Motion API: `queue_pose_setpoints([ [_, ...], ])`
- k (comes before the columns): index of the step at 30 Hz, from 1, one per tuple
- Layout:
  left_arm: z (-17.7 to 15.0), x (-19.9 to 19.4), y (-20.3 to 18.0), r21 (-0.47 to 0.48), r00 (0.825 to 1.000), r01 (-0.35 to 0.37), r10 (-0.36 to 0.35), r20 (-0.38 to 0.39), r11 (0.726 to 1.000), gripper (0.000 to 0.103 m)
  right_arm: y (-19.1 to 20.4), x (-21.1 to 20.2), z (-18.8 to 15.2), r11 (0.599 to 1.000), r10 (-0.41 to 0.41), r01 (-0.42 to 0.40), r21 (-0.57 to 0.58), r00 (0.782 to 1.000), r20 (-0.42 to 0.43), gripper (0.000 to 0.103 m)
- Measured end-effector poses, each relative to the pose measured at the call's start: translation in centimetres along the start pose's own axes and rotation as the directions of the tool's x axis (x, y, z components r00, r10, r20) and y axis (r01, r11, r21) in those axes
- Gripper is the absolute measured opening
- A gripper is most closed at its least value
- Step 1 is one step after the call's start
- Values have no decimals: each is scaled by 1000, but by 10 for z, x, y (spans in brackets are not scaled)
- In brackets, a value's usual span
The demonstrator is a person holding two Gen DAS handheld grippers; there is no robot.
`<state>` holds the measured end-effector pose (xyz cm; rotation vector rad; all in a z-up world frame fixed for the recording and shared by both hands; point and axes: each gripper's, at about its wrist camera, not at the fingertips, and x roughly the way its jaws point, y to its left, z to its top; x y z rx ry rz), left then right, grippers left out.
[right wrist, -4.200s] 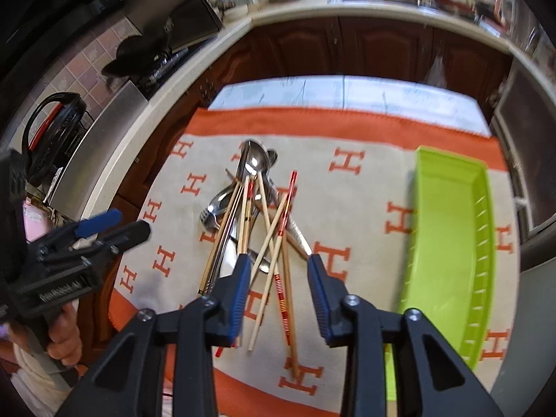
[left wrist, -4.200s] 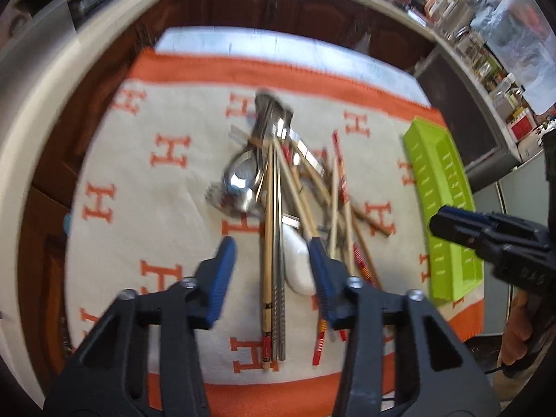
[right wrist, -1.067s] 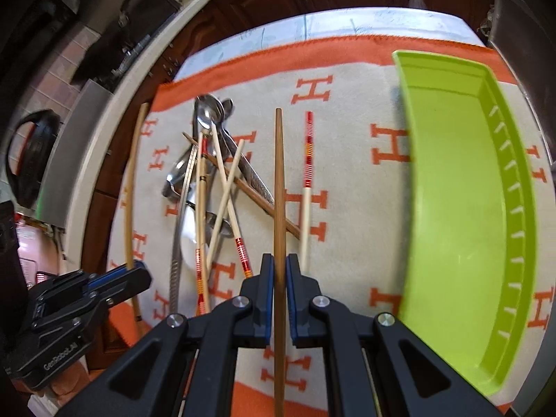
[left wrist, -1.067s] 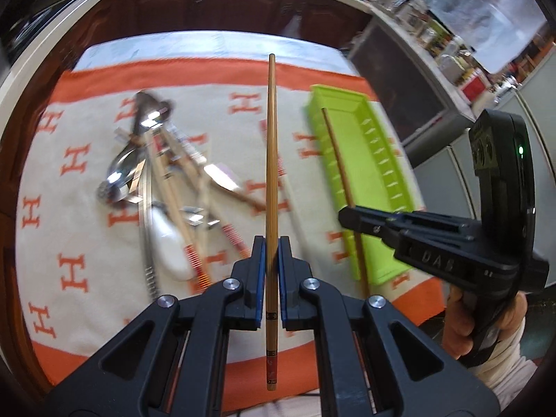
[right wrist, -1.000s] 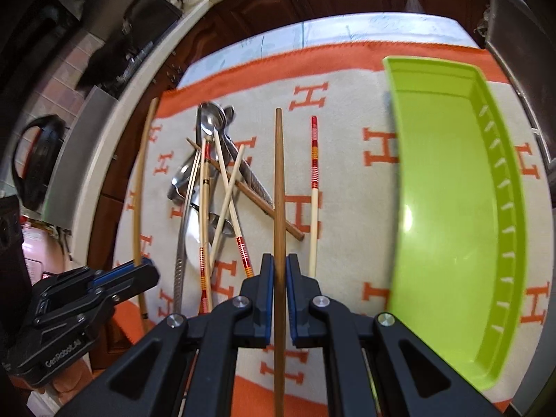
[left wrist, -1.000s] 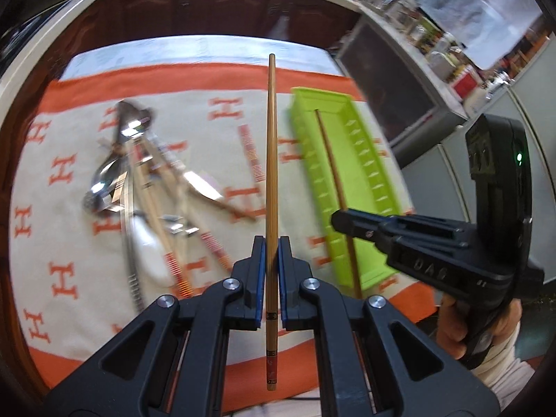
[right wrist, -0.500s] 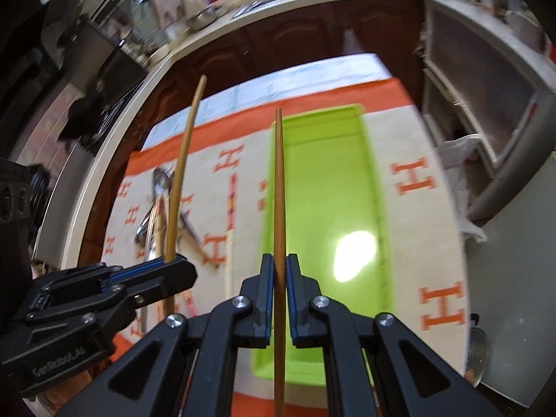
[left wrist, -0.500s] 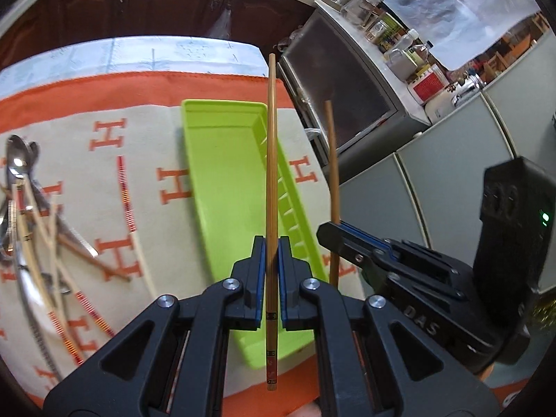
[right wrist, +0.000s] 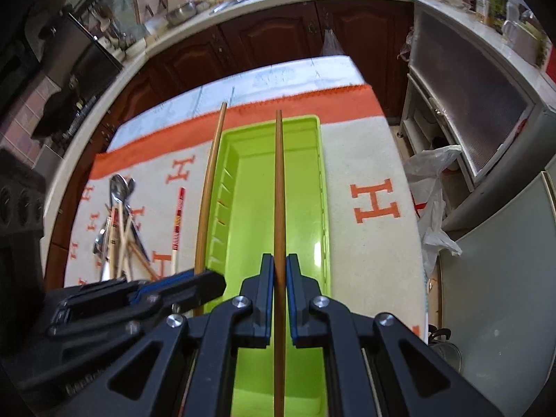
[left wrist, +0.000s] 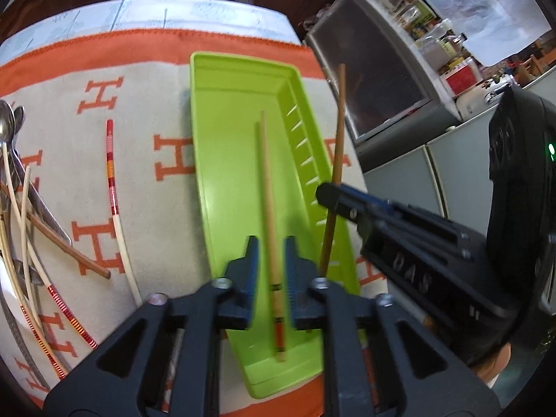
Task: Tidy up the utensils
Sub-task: 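Carry both wooden chopsticks into the green tray and open both tools, then move both open tools back over the utensil pile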
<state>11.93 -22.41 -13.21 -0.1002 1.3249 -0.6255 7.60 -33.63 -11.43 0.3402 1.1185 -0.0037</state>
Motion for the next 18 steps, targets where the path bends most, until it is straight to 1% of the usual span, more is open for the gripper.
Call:
queue_pose_setpoints([
  [1,1,0,2,-6,1000,0,0,-3,1000,37,0,2,0,1000,-3,3,4,1000,-5,7],
  [2,0,0,5,-13,1000,-2,2,-2,1000,39,-3,6,2,1000,-13,14,12,1000,-8,7],
  [3,-2,0,6,-12,1000,2,-2,2,1000,39,-6,10,4,999,-24,24,22,1000,-11,7],
  [5,-4,-4,7,-4,1000,10,-10,6,1000,40,-10,14,6,999,-17,18,37,1000,-20,7],
  [7,-8,-13,6,2,1000,-5,5,18,1000,42,-10,15,5,999,-3,4,38,1000,-21,8],
  [10,-14,-27,6,15,999,-22,21,41,1000,43,-6,12,3,1000,-13,13,23,1000,-17,8],
  [13,-22,-43,7,40,995,-66,63,78,997,43,-3,11,-1,1000,-20,20,21,1000,-18,8],
  [18,-35,-66,6,81,979,-156,144,142,984,43,3,7,-11,999,5,-4,33,1000,-23,8],
])
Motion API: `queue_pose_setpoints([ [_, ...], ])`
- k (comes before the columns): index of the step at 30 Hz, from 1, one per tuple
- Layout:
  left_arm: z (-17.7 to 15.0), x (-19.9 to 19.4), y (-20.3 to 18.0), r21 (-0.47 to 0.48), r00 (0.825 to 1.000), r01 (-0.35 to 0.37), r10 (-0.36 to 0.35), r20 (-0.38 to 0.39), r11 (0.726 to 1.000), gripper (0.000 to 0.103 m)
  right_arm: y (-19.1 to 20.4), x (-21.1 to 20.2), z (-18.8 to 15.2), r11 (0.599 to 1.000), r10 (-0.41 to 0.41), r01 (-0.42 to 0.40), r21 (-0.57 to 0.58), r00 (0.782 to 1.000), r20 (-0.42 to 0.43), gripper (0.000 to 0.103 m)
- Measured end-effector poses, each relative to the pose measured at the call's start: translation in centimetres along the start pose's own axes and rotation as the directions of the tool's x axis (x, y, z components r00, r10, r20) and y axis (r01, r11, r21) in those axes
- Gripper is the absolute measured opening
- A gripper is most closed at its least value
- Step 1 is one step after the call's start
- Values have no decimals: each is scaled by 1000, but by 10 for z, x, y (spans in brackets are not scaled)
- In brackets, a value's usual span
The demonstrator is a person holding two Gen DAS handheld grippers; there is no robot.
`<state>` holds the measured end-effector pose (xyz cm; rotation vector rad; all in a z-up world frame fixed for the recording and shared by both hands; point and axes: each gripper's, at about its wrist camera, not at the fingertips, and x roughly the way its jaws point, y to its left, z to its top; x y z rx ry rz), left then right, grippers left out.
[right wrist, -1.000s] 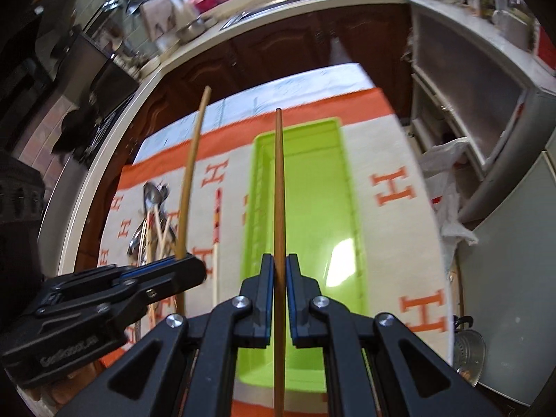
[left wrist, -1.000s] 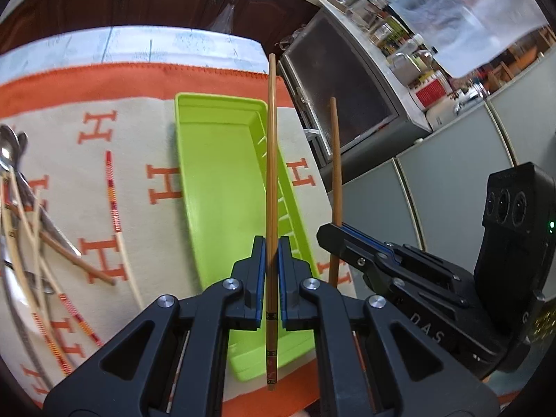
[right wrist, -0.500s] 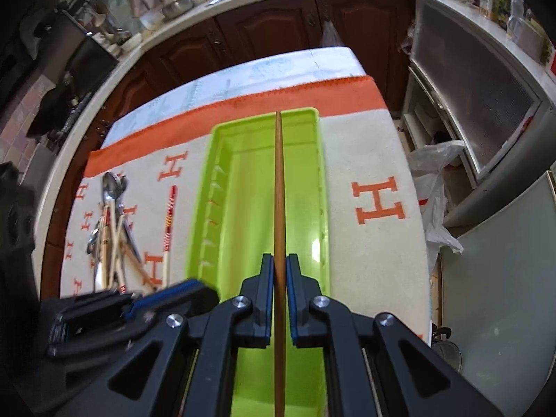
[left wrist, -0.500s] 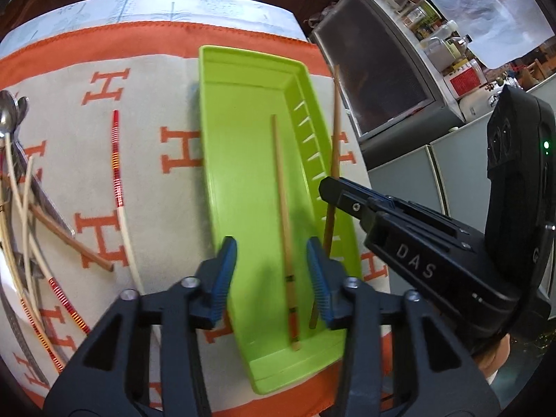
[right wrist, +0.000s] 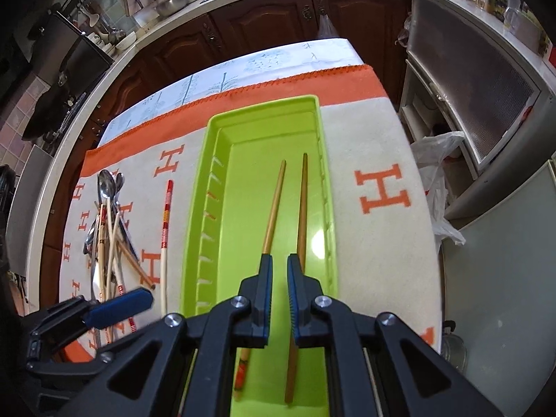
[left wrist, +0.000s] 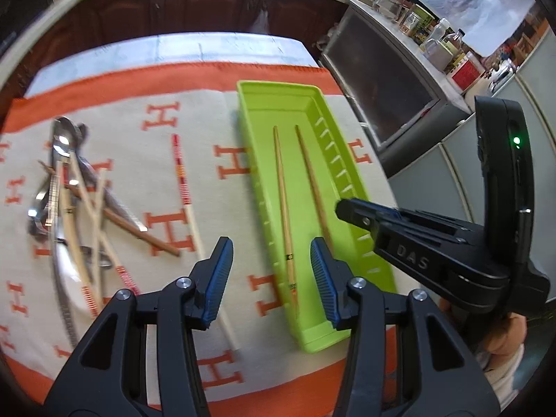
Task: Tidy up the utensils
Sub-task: 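Move both open tools back over the utensil pile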
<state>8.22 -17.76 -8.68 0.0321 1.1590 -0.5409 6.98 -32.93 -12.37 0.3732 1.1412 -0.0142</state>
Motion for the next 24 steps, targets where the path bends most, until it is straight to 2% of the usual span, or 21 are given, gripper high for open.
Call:
queue_pose_setpoints([
  [5,-18,-25,12,34,997,-69,68,37,997,43,10,-7,-17,999,34,-34,11,999,-7,8],
  [10,-32,-51,32,22,991,-110,108,74,994,43,27,-23,-37,998,63,-63,-8,998,4,8],
  [16,-43,-81,54,-5,972,-182,181,148,983,43,46,-37,-54,993,112,-112,-31,994,7,8],
  [24,-54,-106,76,-20,957,-218,218,193,976,43,77,-42,-69,984,155,-156,-85,988,-15,8],
])
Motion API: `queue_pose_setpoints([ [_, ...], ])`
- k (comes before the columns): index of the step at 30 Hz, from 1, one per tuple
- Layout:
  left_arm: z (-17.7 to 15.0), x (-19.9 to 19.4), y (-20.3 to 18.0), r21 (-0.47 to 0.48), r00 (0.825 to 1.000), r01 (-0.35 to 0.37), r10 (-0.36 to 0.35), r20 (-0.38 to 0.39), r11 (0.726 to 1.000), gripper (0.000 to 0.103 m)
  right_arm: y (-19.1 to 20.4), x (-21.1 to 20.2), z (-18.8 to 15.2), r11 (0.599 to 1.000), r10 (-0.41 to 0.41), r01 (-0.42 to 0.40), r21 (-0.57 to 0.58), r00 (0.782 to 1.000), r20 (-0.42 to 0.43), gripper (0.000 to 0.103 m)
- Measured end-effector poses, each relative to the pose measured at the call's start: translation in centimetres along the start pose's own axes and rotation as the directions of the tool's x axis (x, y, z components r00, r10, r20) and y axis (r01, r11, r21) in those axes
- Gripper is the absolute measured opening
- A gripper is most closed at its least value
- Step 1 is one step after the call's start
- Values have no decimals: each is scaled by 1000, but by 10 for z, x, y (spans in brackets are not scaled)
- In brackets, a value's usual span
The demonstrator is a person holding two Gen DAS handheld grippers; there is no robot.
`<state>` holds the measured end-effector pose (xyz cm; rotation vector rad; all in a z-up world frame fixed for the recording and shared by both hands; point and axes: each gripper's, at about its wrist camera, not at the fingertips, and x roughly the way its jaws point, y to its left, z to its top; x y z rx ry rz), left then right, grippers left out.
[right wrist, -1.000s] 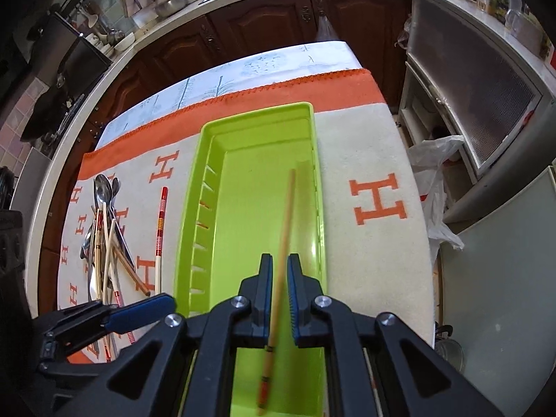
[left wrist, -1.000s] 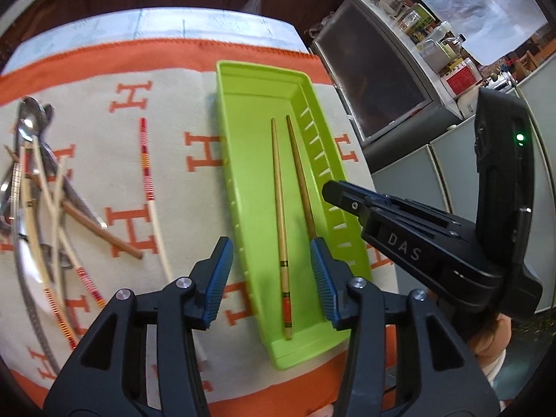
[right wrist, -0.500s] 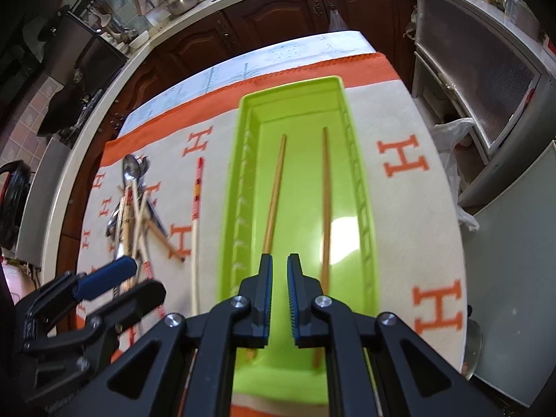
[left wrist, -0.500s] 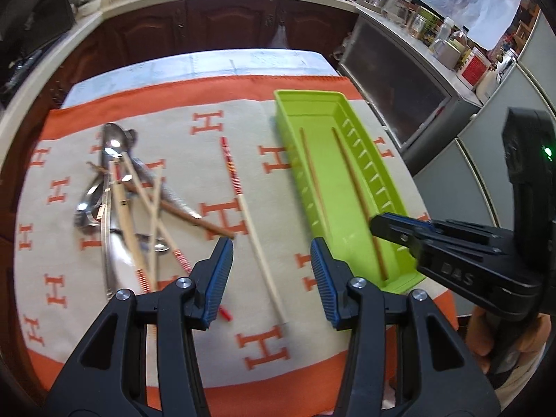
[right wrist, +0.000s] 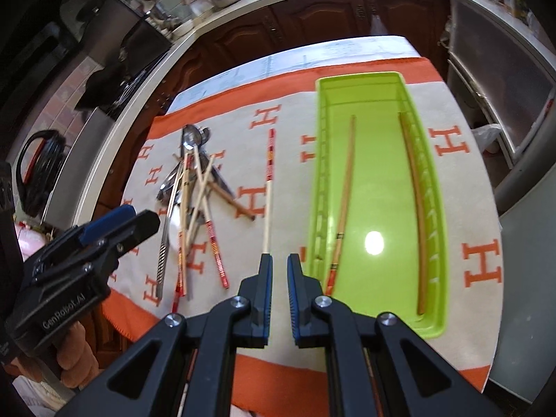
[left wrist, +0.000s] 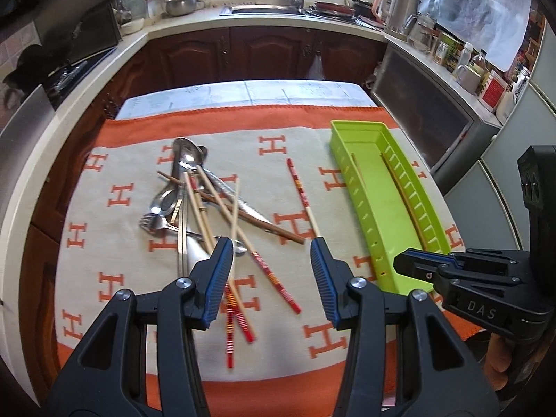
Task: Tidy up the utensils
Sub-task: 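Move both open tools back over the utensil pile, then grasp a steel chopstick with the left tool while the right tool grasps a red-striped chopstick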
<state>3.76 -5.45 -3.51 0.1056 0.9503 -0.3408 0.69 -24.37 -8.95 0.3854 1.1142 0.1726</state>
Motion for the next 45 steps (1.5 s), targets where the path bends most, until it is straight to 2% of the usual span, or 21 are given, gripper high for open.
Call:
queue_pose_setpoints([
  [11,2,-11,64,-93,998,-43,46,35,995,43,30,3,7,999,8,-8,-43,1000,1,9],
  [13,2,-9,77,-117,998,-48,52,33,992,43,33,7,11,999,6,-6,-50,1000,-1,13],
  [15,2,-5,88,-137,998,-54,58,23,989,43,35,12,18,999,0,0,-49,1000,-3,24],
  [20,-3,19,111,-159,999,-45,40,-32,986,43,37,29,32,999,-9,8,-42,1000,-26,24],
  [23,-8,40,120,-170,997,-11,-1,-75,985,43,38,43,41,999,-29,27,-44,999,-46,24],
  [26,-13,59,124,-169,993,15,-34,-111,986,41,36,58,48,999,-38,36,-33,997,-69,24],
  [29,-19,77,126,-158,989,25,-47,-141,987,28,33,69,53,999,-50,49,-19,995,-82,24],
  [33,-25,96,130,-161,982,29,-59,-181,986,19,30,82,61,998,-65,64,-12,993,-98,24],
  [45,-24,120,129,-160,969,59,-95,-229,985,16,25,108,71,996,-87,84,-26,986,-140,24],
])
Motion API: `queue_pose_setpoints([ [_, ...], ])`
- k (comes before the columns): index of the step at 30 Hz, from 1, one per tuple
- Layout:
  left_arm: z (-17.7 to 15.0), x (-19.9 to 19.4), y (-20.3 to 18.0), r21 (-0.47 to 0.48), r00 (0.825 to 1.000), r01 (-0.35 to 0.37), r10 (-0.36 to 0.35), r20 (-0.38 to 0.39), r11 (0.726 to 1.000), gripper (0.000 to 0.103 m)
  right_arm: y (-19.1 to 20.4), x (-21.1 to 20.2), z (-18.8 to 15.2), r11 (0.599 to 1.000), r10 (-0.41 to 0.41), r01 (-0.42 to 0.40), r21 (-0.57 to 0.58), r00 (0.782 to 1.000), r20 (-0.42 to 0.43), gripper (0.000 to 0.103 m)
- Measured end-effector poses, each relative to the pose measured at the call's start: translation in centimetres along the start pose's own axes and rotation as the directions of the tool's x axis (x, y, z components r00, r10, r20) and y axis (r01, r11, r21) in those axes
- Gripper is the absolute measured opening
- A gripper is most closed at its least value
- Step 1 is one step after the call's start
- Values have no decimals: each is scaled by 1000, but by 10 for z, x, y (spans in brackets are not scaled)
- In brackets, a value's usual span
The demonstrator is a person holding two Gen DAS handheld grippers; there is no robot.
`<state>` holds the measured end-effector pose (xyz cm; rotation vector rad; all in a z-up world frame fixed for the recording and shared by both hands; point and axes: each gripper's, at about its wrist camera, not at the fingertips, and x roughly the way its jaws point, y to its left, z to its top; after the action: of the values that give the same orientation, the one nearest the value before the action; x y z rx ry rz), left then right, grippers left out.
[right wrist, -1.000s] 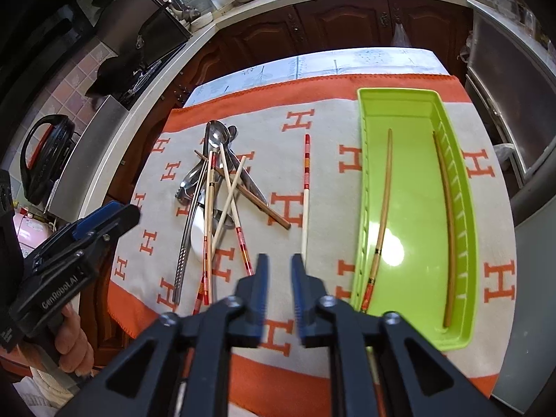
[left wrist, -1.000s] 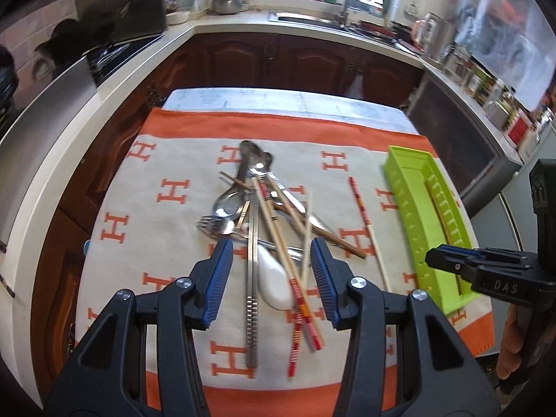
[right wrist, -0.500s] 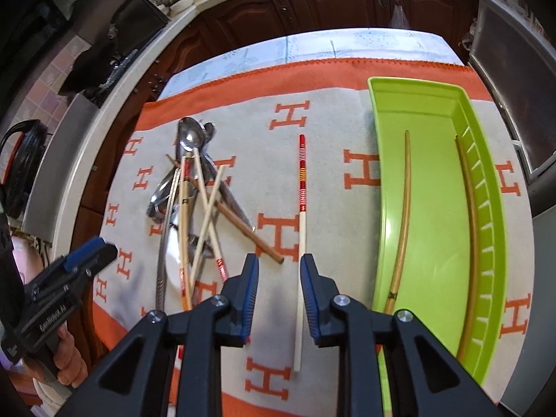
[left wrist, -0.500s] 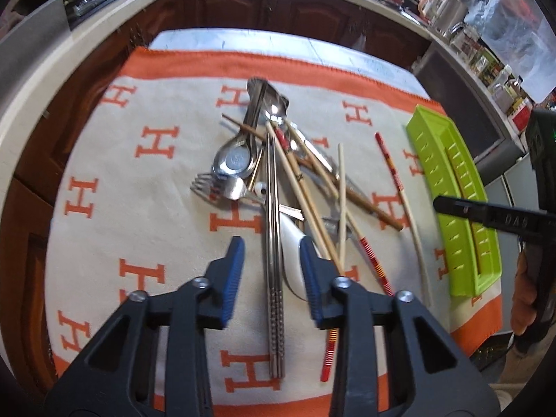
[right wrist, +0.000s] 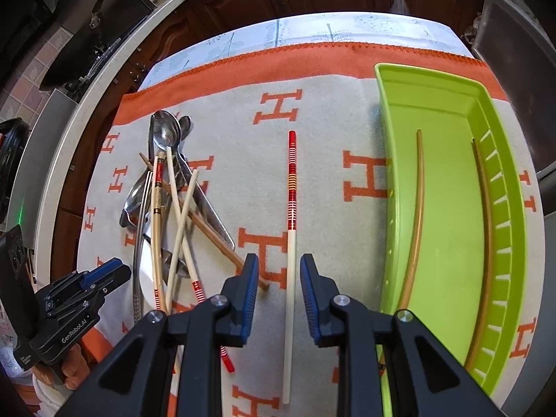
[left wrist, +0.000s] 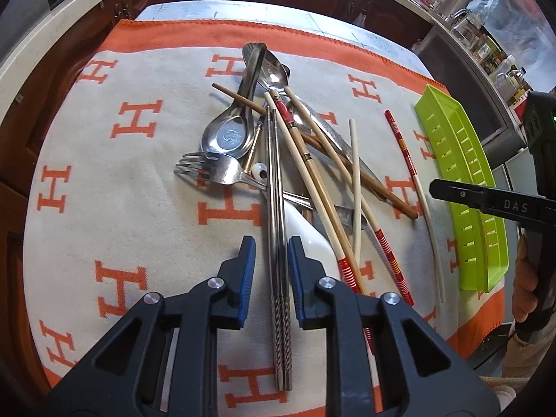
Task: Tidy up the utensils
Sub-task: 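Grasp a steel chopstick with the left tool while the right tool grasps a red-striped chopstick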
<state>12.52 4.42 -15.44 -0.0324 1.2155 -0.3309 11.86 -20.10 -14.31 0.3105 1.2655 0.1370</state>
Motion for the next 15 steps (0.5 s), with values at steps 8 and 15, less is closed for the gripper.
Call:
queue_pose_setpoints([
  [8,2,9,4,-13,999,29,-29,-24,999,11,-2,13,4,1000,-10,10,0,1000,-28,24],
  [15,1,21,8,-27,998,49,-50,-48,998,11,-2,17,4,1000,-21,21,-4,999,-28,23],
])
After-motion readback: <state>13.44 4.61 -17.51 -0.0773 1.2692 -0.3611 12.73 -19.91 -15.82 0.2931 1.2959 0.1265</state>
